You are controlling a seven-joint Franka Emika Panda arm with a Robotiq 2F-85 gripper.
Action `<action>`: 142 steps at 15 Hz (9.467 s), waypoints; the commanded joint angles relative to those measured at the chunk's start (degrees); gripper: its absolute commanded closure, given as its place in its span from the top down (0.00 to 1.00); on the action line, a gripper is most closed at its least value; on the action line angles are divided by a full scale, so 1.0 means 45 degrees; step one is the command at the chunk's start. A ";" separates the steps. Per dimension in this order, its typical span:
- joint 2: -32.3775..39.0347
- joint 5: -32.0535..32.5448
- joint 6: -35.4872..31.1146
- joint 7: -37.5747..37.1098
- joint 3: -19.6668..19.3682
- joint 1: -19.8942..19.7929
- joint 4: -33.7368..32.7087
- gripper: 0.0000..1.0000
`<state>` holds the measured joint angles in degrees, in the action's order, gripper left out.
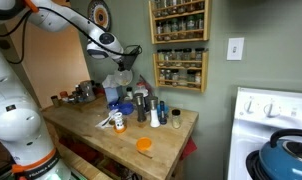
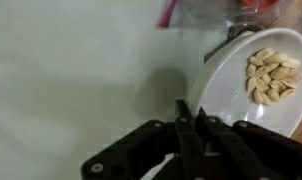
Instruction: Pour the contents in the white bowl into the blue vessel on the right
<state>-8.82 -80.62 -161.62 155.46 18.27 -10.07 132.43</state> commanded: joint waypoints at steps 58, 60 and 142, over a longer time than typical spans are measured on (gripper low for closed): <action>-0.3912 0.0663 -0.0103 0.0379 -0.5751 0.5208 0.1363 0.02; -0.3954 0.0803 -0.0160 0.0379 -0.6332 0.5794 0.1448 0.02; -0.5730 1.6119 -1.3731 -0.5549 -2.0165 2.1154 0.5558 0.02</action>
<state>-34.99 -9.45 -221.22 129.75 -70.79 84.14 157.44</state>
